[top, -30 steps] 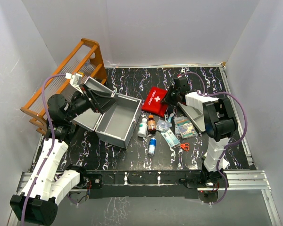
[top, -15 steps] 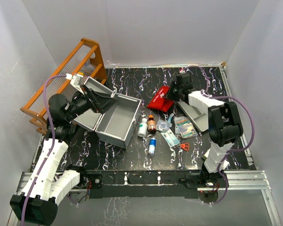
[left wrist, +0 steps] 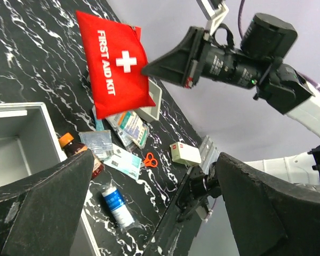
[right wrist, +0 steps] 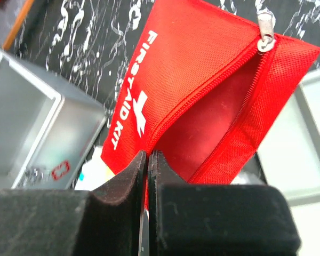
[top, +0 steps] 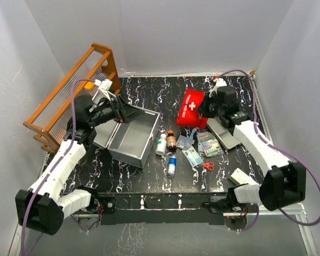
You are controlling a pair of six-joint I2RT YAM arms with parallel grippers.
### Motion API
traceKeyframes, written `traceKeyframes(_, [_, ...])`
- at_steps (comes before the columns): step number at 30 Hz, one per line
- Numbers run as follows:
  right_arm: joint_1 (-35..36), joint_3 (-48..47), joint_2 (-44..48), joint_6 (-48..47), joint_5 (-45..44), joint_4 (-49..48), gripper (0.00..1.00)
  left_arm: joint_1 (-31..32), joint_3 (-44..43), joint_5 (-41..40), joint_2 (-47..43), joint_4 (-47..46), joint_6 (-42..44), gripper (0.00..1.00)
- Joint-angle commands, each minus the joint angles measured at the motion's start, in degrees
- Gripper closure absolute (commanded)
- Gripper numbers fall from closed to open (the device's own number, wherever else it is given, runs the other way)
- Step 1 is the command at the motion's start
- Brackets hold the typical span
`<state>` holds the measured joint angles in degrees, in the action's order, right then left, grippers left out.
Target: Organize the medicine kit
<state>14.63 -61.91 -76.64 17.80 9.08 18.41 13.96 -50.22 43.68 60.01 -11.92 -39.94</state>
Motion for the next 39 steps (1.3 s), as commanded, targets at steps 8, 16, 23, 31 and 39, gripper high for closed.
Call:
traceKeyframes(8, [1.0,9.1,13.6,-5.1,8.0,7.4,1.0,11.0,-18.3,-6.2,20.4,5.6,4.6,0.03])
traceKeyframes(16, [4.0,9.9,19.6,-11.5,16.0,6.8,1.0,12.2,-34.7,-6.4,34.8,16.5,12.4,0.01])
traceKeyframes(23, [6.5,9.4,21.7,-16.3,27.1,7.6,1.0,12.6,-47.9,12.4,47.4,24.3,15.8,0.02])
traceKeyframes(31, [11.0,3.8,17.0,-24.1,34.9,16.0,1.0,13.8,-50.1,14.6,49.1,35.2,23.4,0.01])
traceKeyframes(39, [14.0,1.7,14.0,-27.3,35.5,19.6,1.0,18.5,-48.7,17.6,52.1,40.9,29.2,0.01])
